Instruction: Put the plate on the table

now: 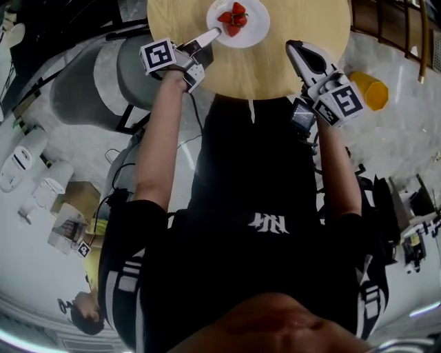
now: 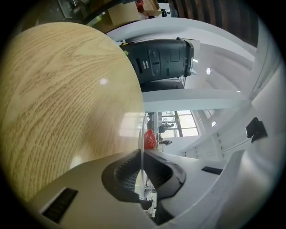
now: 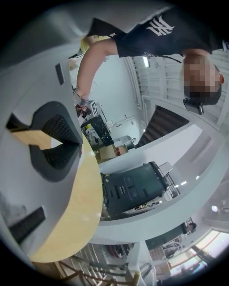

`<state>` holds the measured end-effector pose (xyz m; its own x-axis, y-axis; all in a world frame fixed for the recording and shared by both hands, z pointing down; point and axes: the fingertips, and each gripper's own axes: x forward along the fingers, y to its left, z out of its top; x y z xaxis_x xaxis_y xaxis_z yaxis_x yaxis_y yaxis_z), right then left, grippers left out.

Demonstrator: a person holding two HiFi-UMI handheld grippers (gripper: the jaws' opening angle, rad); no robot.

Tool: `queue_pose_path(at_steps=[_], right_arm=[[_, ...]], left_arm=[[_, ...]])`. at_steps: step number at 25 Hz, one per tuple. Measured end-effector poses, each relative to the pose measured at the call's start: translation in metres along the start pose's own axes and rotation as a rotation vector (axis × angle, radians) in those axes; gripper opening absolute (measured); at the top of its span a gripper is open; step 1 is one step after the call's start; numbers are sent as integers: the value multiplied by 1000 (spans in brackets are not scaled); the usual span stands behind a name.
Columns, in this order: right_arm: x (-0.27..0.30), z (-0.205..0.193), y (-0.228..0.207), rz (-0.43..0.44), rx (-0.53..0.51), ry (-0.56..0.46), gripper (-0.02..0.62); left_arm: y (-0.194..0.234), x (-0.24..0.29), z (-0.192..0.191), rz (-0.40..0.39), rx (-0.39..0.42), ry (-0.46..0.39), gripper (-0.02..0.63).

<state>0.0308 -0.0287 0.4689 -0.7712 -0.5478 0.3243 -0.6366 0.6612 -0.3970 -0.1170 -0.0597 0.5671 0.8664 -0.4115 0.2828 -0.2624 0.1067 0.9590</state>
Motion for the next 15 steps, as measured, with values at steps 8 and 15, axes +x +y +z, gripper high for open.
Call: queue_pose_path(at_steps=[8,15], right_arm=[[22,-5,2,0,-23,-3,-3],[18,-10,-2,-4,-10,-21,-3]], left_arm=[[9,2,-3,10,-33,1,20],[14,9,-12,58,-26,21,20]])
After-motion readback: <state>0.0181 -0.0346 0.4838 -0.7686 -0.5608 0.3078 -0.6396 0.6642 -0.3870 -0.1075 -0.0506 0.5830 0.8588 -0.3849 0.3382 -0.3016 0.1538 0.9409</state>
